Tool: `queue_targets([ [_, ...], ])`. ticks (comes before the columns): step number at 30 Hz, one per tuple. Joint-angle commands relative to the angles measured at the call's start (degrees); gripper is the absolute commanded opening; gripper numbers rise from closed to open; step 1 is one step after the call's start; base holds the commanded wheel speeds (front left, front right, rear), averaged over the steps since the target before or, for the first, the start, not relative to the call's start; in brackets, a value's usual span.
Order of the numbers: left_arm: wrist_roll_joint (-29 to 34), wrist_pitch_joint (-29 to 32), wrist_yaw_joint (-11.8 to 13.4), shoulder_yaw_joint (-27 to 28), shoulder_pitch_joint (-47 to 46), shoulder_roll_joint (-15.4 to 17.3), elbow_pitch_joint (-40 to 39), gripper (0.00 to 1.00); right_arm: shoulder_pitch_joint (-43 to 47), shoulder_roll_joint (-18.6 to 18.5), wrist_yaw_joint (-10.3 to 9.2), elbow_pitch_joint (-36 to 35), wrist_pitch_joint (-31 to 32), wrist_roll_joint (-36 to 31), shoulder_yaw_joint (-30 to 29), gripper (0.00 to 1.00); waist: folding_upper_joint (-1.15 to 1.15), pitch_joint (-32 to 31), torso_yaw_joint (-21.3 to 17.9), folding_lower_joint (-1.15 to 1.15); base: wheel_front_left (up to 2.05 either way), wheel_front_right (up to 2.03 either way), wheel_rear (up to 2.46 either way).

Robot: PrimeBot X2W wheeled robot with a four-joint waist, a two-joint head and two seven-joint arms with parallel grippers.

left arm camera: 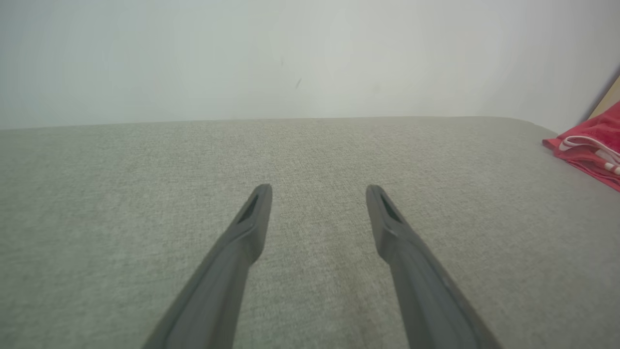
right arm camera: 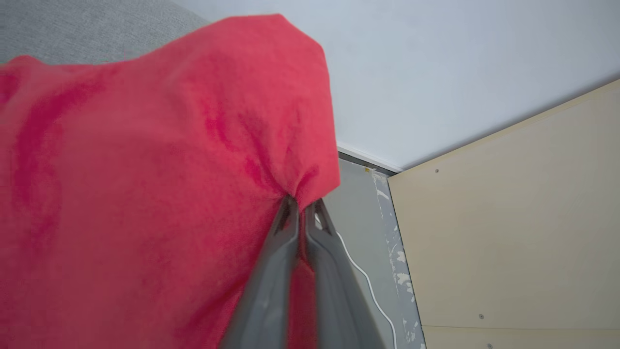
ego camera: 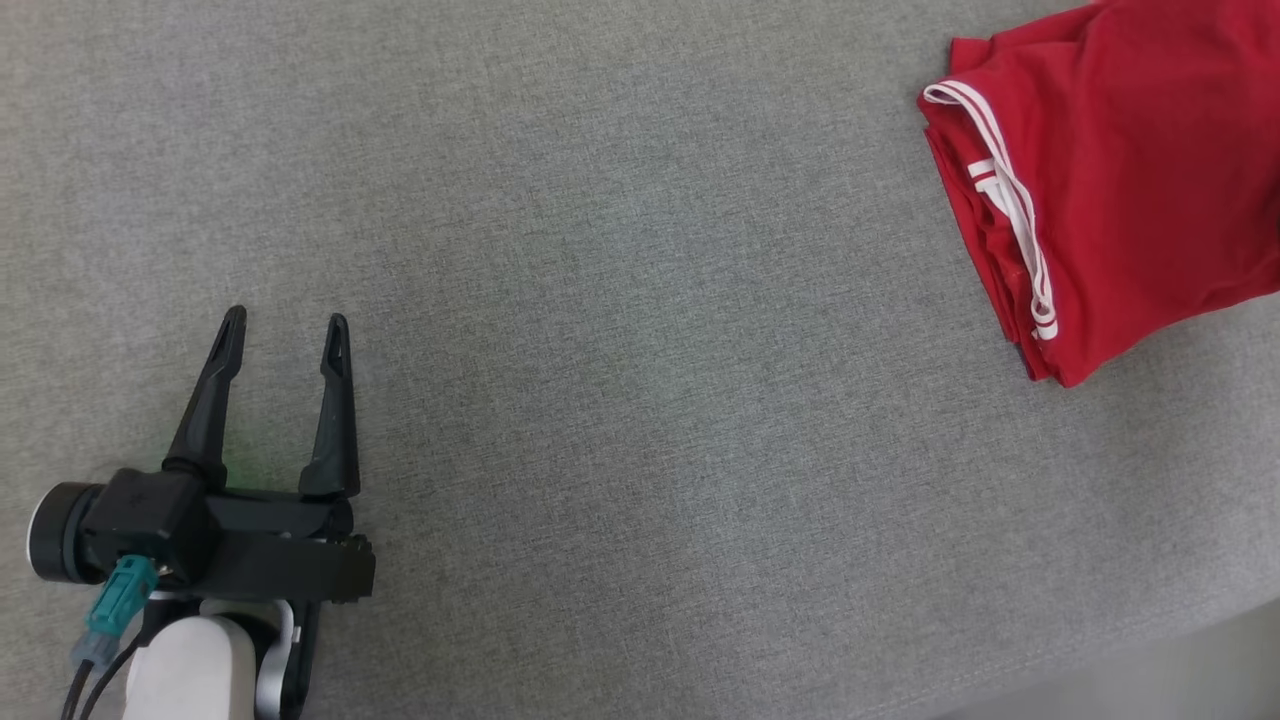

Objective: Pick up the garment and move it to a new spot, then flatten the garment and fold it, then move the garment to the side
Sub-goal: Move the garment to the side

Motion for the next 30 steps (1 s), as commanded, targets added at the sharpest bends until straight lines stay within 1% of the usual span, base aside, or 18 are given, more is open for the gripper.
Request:
queue_targets([
  [1, 0.3, 0.01, -0.18, 0.05, -0.2, 0.02, -0.3, 1.0, 0.75, -0.47, -0.18, -0.38, -0.61, -0.6, -0.23, 0.0, 0.0, -0.19, 0.32, 0.0, 0.0, 0.0, 0.0],
  [4, 0.44, 0.01, -0.09, -0.02, 0.12, -0.28, -0.39, 1.0, 1.08, -0.19, -0.18, -0.33, -0.66, -1.4, -1.3, 0.0, 0.0, -0.64, 0.66, 0.0, 0.0, 0.0, 0.0],
  [5, 0.43, 0.01, -0.09, -0.05, 0.24, -0.36, -0.35, 1.0, 1.49, 0.16, -0.18, -0.35, -0.58, -1.63, -1.54, 0.16, 0.0, -0.88, 0.78, 0.0, 0.0, 0.0, 0.0],
  [6, 0.43, 0.01, -0.09, -0.05, 0.24, -0.36, -0.35, 1.0, 1.49, 0.16, -0.18, -0.35, -0.58, -1.63, -1.54, 0.16, 0.0, -0.88, 0.78, 0.0, 0.0, 0.0, 0.0],
  [7, 0.37, 0.01, -0.1, -0.09, 0.34, -0.4, -0.28, 1.0, 1.93, 0.52, -0.18, -0.31, -0.46, -1.9, -1.82, 0.38, 0.0, -1.25, 0.91, 0.0, 0.0, 0.0, 0.0],
  [8, 0.29, 0.01, -0.08, -0.05, 0.51, -0.47, -0.27, 1.0, 2.26, 0.79, -0.18, -0.37, -0.53, -2.1, -2.02, 0.94, 0.0, -1.6, 1.02, 0.0, 0.0, 0.0, 0.0],
  [9, 0.17, 0.01, -0.06, -0.02, 0.73, -0.58, -0.22, 1.0, 2.52, 0.95, -0.18, -0.23, -0.49, -2.33, -2.38, 1.0, 0.0, -2.13, 1.19, 0.0, 0.0, 0.0, 0.0],
  [13, -0.31, 0.0, -0.08, 0.26, 1.76, -0.95, 0.3, 1.0, 4.5, 1.64, -0.18, -0.09, -0.87, -2.47, -3.05, 1.0, 0.0, -4.72, 2.06, 0.0, 0.0, 0.0, 0.0],
  [17, -0.93, 0.01, 0.35, 0.73, 3.72, -1.5, 1.02, 1.0, 6.79, 2.54, -0.18, -0.97, -2.53, -1.81, -2.31, 1.0, 0.0, -8.69, 3.23, 0.0, 0.0, 0.0, 0.0],
  [20, -1.52, -0.01, 0.73, 1.26, 5.53, -1.92, 1.58, 1.0, 9.1, 3.88, -0.17, -2.12, -4.39, -0.38, -2.5, 1.0, 0.0, -12.16, 4.43, 0.0, 0.0, 0.0, 0.0],
  [23, -2.49, 0.0, 1.41, 2.08, 7.9, -2.25, 2.14, 1.0, 11.93, 6.04, -0.17, -4.04, -6.82, 1.66, -2.96, 1.0, 0.0, -15.78, 5.49, 0.0, 0.0, 0.0, 0.0],
  [27, -3.78, 0.0, 2.12, 3.68, 11.55, -2.52, 2.66, 1.0, 17.15, 10.71, -0.17, -7.34, -12.11, 5.98, -3.67, 1.0, 0.0, -20.93, 6.43, 0.0, 0.0, 0.0, 0.0],
  [30, -4.2, 0.0, 2.12, 4.51, 13.91, -2.62, 2.93, 1.0, 21.83, 13.7, -0.17, -9.94, -15.99, 8.2, -2.55, 1.0, 0.0, -24.09, 7.12, 0.0, 0.0, 0.0, 0.0],
])
